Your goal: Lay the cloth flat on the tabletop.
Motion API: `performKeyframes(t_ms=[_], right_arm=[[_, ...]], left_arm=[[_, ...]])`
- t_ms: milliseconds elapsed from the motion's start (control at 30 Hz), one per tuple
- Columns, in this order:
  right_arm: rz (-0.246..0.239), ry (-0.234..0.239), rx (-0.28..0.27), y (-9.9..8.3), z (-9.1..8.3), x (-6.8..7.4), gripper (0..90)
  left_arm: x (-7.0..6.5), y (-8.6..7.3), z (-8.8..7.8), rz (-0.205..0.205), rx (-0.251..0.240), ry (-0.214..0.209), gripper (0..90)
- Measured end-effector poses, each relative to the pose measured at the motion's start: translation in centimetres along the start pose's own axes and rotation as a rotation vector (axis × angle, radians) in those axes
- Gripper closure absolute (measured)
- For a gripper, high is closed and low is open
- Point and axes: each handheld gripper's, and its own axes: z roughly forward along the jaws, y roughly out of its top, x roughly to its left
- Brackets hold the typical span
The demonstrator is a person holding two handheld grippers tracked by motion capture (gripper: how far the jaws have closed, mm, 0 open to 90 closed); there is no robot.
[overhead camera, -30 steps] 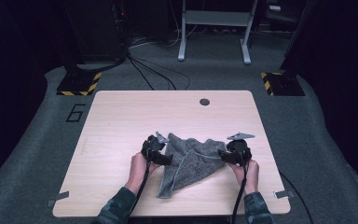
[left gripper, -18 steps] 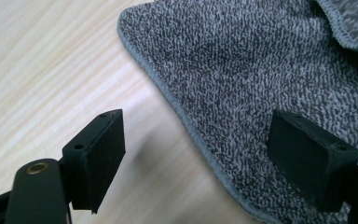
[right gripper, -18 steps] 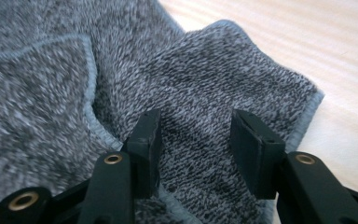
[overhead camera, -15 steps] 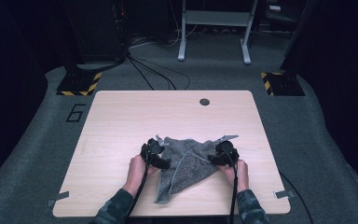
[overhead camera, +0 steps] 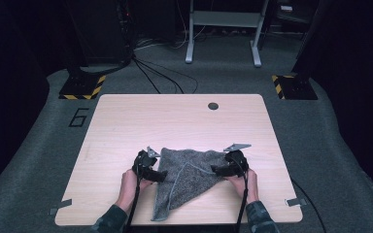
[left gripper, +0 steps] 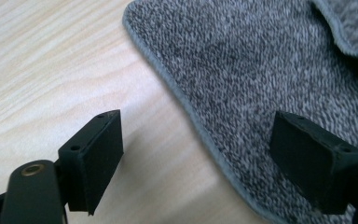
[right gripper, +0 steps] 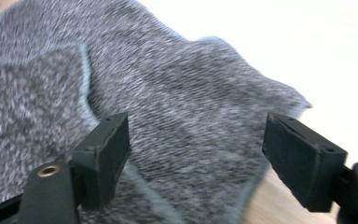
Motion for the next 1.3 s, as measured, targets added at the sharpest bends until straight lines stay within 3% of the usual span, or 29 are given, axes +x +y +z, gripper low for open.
performKeyframes(t_ms=[33,267,367,433,533,767,967,1067,1100,1300], right_arm=[[0.030,-0.020,-0.009,0.3,-0.4,-0.7,20.1],[0.098,-0.053,0.004,1.5,-0.1,-2.8,26.3],[0.094,-0.076,0.013,2.3,0.4,-3.1,31.0],[0.084,-0.101,0.022,2.9,1.2,-3.3,35.4],[0.073,-0.110,0.040,3.4,1.8,-3.4,39.9],[0.037,-0.126,0.100,3.4,2.6,-3.5,46.1],[-0.032,-0.124,0.098,3.2,2.7,-3.3,53.5],[-0.037,-0.111,0.070,2.9,2.6,-3.3,58.7],[-0.044,-0.105,0.049,2.6,2.5,-3.4,64.6],[-0.016,-0.105,0.055,2.5,2.4,-3.4,73.1]], left_arm=[[0.4,0.4,0.2,-0.018,0.004,-0.021,15.2],[1.5,2.9,0.3,-0.033,-0.040,-0.012,15.2],[2.2,4.3,0.9,-0.021,-0.038,-0.001,16.0],[2.8,5.4,1.8,-0.020,-0.019,0.011,23.1],[3.0,6.0,2.7,-0.026,-0.005,0.019,25.5],[3.0,5.8,3.7,-0.019,0.023,0.010,27.3],[2.8,5.4,3.7,-0.008,0.018,0.004,32.4],[2.5,5.3,3.6,-0.015,0.006,0.006,37.5],[2.4,5.2,3.5,-0.009,0.001,0.011,40.7],[2.0,4.9,3.3,0.011,-0.015,-0.011,50.8]])
